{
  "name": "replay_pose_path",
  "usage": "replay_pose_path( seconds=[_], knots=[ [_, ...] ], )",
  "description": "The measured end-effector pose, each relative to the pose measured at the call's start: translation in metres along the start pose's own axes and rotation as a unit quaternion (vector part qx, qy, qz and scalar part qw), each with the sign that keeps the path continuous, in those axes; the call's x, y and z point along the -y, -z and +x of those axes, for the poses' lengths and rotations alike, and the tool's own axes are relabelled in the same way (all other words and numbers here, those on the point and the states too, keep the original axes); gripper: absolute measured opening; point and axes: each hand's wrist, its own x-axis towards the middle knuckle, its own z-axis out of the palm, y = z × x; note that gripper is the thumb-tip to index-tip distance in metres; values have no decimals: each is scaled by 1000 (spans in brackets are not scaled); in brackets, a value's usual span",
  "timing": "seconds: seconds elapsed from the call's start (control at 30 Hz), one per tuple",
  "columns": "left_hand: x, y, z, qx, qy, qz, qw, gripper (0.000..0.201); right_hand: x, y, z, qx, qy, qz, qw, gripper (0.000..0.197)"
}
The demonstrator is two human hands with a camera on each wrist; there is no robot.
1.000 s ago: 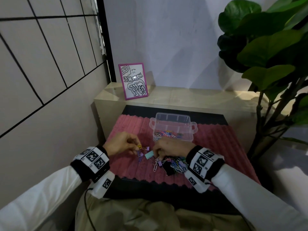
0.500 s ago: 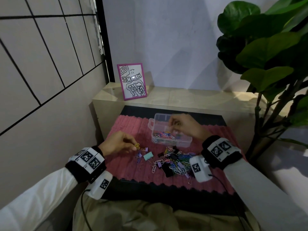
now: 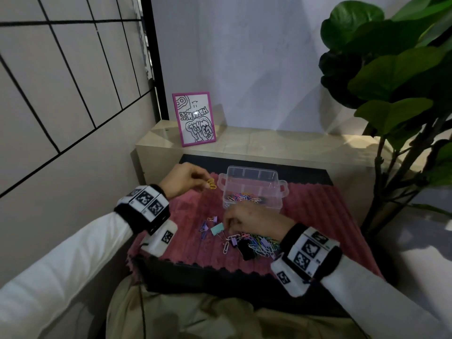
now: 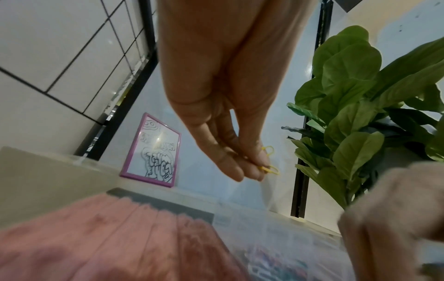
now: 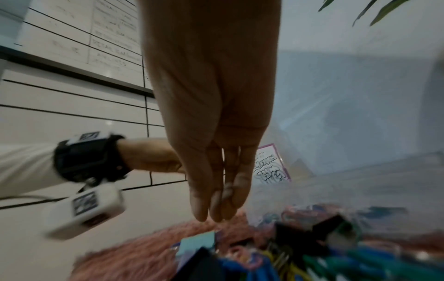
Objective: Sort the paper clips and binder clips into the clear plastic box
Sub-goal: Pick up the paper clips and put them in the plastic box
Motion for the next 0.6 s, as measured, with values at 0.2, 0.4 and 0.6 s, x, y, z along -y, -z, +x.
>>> replay_pose_path(
  seconds=[0.2,0.4,0.6],
  knots=[
    [-28,-28,42,42,-45,96,993,19,9,-30,5,-4,-52,-129,990,54],
    [-30,-50,64,62,-57,190,978,22,9,-36,4,-29,-72,-65,995,40],
    [-27,-55,58,150,-74,205,964,37,1,-33,4,-52,-97,84,990,25]
  ],
)
